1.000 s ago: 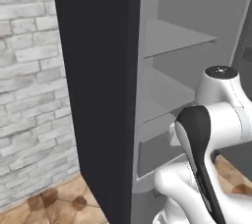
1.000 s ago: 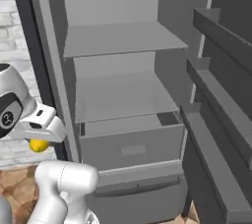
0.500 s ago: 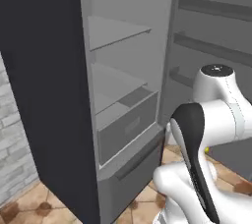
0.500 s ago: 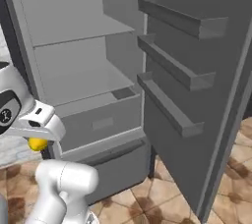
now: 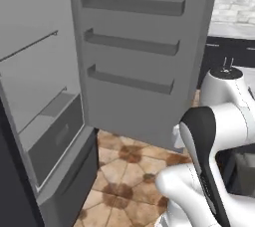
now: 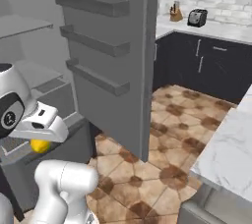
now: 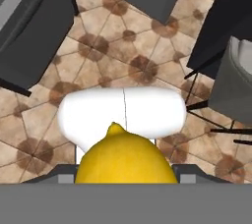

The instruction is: Retrieve a lemon from the fridge and place it on the cutting board with the fish.

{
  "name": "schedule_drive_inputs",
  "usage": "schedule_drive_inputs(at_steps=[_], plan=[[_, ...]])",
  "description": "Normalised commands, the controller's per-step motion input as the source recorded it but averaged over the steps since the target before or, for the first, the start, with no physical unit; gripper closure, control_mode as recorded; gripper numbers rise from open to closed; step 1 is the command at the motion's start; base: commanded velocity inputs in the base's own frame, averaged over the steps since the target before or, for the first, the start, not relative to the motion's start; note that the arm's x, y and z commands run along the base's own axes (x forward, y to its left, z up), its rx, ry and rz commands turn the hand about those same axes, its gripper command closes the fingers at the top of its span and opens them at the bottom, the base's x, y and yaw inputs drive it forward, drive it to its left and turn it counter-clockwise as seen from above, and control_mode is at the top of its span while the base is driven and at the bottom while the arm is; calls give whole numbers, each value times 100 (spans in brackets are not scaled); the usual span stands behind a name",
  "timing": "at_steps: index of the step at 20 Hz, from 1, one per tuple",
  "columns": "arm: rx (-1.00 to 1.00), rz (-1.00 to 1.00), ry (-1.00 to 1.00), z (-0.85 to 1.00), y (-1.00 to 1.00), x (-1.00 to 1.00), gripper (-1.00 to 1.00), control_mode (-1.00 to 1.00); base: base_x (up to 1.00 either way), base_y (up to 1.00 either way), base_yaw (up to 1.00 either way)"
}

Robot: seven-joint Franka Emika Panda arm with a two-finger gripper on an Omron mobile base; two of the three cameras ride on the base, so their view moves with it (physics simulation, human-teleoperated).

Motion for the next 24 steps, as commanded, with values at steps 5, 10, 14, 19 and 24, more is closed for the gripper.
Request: schedule_drive_inputs(at_steps=[5,10,14,19,24], plan=[[0,0,0,0,0,0,100,100,-34,12,-68],[0,0,0,0,0,0,100,100,-38,-3,-64],[0,0,0,0,0,0,100,100,-39,-9,-65],[0,0,0,0,0,0,100,100,-21,-26,-43],[0,0,0,0,0,0,100,100,12,-92,-11]])
